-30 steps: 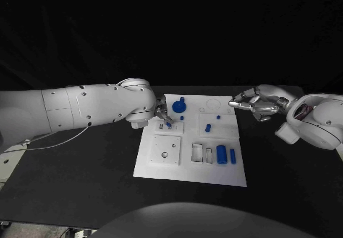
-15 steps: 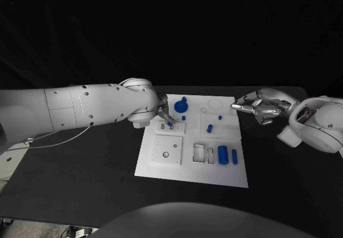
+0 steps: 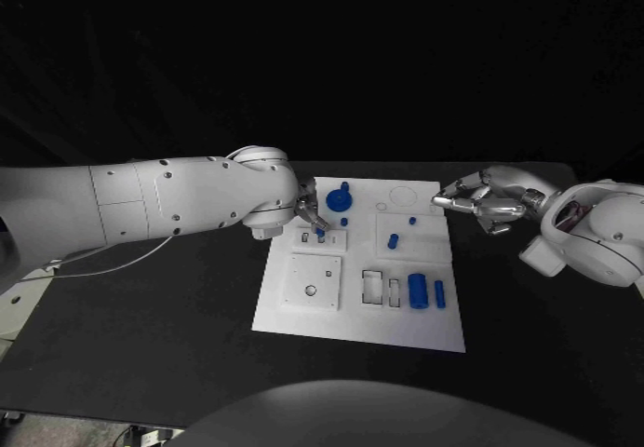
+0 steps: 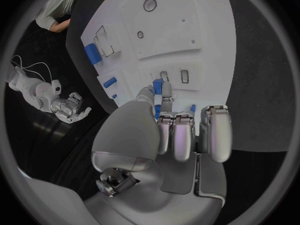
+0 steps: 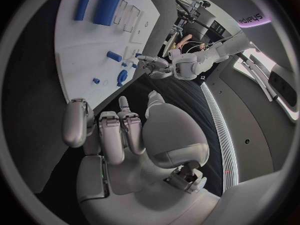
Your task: Assemble the parts on the task board
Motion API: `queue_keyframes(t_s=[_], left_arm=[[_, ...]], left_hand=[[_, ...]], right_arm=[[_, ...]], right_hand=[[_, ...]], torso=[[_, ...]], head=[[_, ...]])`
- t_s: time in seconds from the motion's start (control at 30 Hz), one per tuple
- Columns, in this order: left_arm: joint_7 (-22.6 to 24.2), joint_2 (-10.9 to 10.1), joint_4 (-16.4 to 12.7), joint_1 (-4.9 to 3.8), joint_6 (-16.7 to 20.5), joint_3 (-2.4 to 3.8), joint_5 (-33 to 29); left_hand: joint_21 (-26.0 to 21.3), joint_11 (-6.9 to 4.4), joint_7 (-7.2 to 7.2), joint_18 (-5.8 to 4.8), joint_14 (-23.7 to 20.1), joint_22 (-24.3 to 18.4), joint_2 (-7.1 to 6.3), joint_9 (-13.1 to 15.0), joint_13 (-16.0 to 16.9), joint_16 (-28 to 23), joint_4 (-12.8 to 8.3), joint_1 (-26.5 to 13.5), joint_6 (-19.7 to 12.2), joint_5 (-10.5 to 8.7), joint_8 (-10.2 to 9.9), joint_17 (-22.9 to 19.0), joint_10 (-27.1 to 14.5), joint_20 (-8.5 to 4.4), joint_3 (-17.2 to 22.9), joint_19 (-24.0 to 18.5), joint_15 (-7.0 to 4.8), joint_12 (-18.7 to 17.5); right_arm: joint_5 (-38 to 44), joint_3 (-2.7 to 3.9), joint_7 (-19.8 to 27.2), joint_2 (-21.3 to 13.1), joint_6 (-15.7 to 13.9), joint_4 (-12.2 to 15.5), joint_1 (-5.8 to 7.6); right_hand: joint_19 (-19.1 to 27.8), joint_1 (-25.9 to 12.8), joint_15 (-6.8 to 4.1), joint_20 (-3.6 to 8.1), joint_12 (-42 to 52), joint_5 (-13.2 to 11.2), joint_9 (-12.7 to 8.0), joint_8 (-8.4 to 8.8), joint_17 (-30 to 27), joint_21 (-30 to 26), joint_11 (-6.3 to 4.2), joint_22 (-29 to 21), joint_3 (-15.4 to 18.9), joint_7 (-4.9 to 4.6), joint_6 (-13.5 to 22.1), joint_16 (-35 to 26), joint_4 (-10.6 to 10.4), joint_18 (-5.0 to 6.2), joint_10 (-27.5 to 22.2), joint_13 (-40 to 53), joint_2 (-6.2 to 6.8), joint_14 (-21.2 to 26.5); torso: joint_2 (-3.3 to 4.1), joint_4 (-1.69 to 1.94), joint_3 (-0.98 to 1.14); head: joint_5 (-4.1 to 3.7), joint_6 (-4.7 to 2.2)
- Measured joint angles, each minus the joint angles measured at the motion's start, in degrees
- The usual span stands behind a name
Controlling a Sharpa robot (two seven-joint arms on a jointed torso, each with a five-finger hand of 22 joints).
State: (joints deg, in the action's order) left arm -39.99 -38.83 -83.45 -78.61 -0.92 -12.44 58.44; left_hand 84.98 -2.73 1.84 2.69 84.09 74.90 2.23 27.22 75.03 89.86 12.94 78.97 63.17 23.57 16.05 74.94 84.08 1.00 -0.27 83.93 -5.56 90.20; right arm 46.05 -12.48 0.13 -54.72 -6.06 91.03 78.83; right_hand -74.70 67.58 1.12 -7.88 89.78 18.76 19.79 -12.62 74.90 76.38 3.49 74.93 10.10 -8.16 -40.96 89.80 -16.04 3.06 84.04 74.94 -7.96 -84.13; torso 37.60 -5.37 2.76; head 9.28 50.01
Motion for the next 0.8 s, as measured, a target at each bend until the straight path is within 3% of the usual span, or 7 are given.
queue_keyframes(t_s=[0.8], left_arm=[[-0.01,-0.04,0.25,0.10,-0.92,-0.05,-0.41]], left_hand=[[0.00,0.02,0.01,0.00,-0.01,0.00,-0.60,0.28,-0.02,0.00,0.39,-0.61,0.01,-0.44,-0.36,-0.02,-0.01,0.00,0.87,0.00,0.01,0.00]], right_arm=[[-0.03,0.00,-0.07,0.15,0.20,-0.24,-0.07]], right_hand=[[0.21,0.30,0.00,-0.22,0.00,0.23,-0.04,0.00,0.04,-0.22,0.00,-0.02,0.00,0.00,0.00,0.00,0.00,0.00,0.00,0.00,-0.30,0.00]], torso=[[-0.04,0.06,0.00]], head=[[0.03,0.00]])
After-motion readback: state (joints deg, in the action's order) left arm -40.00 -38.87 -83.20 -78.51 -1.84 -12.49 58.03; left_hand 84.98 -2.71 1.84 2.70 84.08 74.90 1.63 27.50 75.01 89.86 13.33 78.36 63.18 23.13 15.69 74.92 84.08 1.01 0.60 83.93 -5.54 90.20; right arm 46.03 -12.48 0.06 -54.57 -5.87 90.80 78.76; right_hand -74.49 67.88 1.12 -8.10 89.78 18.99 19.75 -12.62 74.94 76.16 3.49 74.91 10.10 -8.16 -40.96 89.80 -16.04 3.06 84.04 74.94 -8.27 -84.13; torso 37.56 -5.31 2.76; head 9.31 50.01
